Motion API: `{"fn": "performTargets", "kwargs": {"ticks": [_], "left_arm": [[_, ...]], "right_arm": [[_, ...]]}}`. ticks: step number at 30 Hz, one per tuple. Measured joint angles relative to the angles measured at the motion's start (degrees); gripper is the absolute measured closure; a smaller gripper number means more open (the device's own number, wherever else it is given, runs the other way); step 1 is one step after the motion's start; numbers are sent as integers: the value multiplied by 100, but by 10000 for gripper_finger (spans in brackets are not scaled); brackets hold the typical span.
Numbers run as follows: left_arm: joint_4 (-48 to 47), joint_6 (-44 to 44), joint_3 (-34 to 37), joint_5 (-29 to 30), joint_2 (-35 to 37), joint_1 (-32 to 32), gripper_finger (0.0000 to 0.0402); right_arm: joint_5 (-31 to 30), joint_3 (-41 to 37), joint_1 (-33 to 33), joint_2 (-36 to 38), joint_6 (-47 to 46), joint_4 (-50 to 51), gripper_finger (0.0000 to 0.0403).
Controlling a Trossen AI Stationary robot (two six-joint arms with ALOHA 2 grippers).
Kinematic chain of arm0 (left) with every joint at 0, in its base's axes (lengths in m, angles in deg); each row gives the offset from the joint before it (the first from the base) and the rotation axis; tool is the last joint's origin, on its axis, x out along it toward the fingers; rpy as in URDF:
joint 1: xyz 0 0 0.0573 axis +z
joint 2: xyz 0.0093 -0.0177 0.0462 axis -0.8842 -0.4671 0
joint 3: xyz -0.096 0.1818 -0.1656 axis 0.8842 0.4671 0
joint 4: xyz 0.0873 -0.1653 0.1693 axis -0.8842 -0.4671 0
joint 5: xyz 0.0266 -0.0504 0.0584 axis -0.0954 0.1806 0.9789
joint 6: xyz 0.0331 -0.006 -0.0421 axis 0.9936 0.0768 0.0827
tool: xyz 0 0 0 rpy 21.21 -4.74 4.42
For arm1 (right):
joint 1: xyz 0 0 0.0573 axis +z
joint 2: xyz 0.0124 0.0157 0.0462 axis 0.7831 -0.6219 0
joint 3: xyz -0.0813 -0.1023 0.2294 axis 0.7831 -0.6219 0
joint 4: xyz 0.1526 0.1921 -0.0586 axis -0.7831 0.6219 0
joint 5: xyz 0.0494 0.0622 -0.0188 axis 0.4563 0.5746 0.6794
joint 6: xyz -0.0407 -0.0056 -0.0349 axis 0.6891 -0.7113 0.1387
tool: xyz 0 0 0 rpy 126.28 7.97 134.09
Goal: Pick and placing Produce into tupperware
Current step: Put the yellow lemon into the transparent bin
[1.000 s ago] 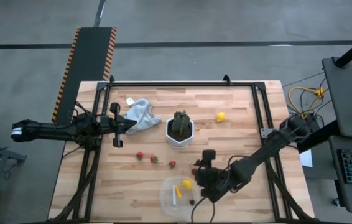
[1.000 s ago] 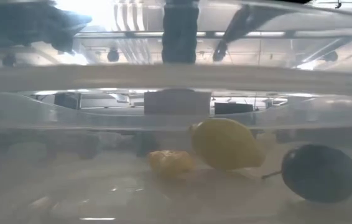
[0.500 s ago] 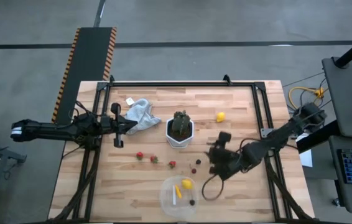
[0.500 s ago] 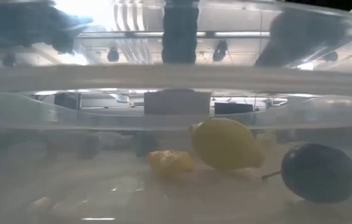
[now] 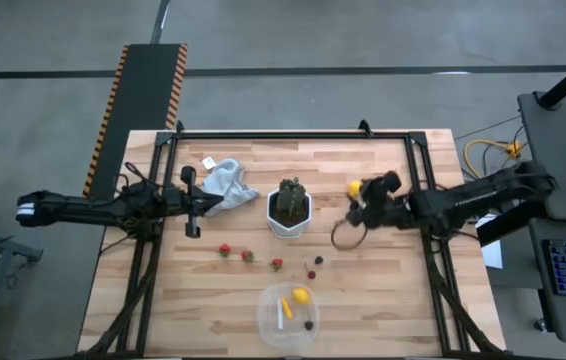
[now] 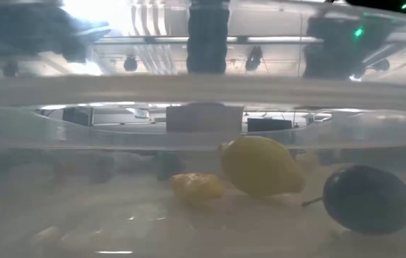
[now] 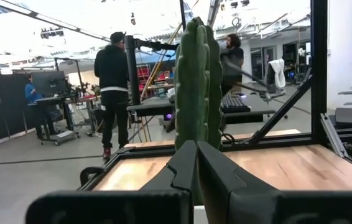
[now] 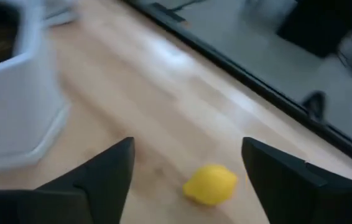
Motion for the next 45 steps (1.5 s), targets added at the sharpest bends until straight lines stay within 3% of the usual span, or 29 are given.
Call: {"fn": "performTargets", "kwargs": {"ticks": [8,13,30,45], "left_arm": [[420,409,-10,1,-18,0,402],[485,455,-23,1,-25,2,402],[442,426,45,-14,-38,0,402],[448,426,43,-21,-36,0,402]], "right_arm": [[1169,215,-1645,-81,-304,1,70],[1811,385,-2157,-392,-710,-4,71],[1919,418,-2174,-2043,-2421,-11,73],[1588,385,-2141,-2297,-2893,-88,76]]}}
